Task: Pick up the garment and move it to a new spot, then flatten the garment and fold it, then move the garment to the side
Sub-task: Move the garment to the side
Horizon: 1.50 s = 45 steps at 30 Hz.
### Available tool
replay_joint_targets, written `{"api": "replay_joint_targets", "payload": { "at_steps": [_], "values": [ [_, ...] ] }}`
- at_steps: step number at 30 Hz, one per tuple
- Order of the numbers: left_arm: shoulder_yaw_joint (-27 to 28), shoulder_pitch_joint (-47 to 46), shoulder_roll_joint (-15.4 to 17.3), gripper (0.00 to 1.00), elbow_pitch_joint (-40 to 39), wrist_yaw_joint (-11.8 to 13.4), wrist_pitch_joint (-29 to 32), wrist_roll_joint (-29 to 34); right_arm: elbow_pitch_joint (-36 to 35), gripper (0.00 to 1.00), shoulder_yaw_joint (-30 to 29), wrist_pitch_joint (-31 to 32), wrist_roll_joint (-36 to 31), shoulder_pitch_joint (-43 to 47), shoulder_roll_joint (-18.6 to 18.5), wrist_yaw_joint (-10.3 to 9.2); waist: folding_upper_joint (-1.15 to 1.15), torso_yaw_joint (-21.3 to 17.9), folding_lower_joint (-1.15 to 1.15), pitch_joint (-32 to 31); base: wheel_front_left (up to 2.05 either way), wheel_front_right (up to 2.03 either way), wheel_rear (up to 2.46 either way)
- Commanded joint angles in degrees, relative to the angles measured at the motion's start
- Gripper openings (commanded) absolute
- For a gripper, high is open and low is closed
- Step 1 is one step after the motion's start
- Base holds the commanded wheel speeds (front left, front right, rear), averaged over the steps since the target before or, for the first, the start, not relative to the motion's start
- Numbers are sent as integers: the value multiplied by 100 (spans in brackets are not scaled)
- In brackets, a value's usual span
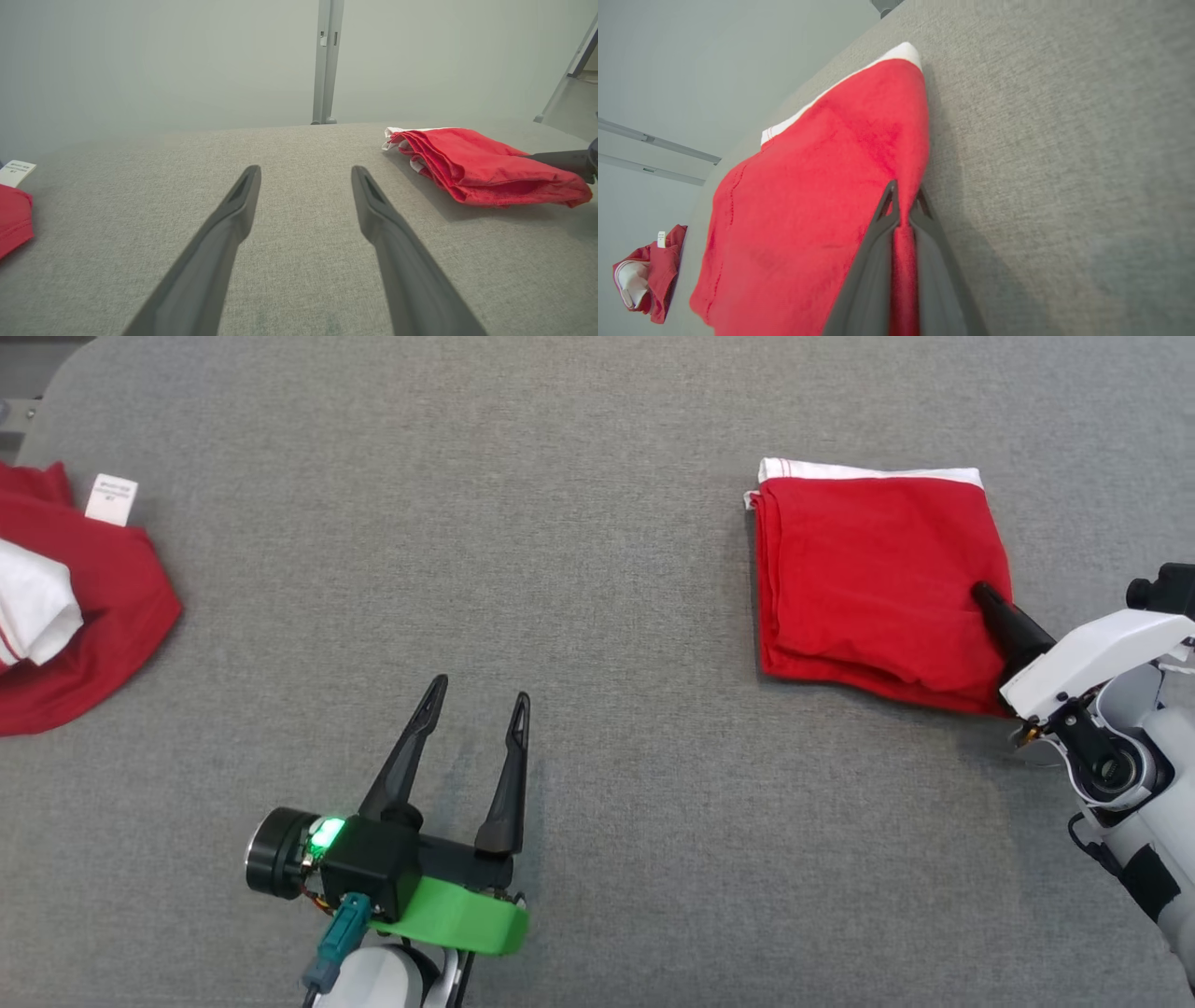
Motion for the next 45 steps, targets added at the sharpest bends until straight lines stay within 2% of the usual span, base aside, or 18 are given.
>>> {"api": "replay_joint_targets", "payload": {
  "at_steps": [1,15,24,34,45],
  "values": [
    [51,-120,16,100,-24,-41,-15,72,-66,0,73,-116,33,-92,-96,0,0,-284,0,118,0,0,0],
    [294,-413,91,100,-55,-347,-14,503,-254,0,701,-776,77,-215,-201,0,0,-1644,0,548,0,0,0],
    [294,-604,309,100,-129,-472,-15,677,-211,0,1105,-1134,163,-396,-210,0,0,-2214,0,859,0,0,0],
    [108,-982,543,100,-526,-561,-14,816,19,0,1370,-1423,-123,-1157,-617,0,0,-2355,0,1555,0,0,0],
    [-189,-1393,745,100,-954,-618,-15,851,409,0,982,-1554,-699,-1756,-1173,0,0,-2314,0,2086,0,0,0]
  ]
}}
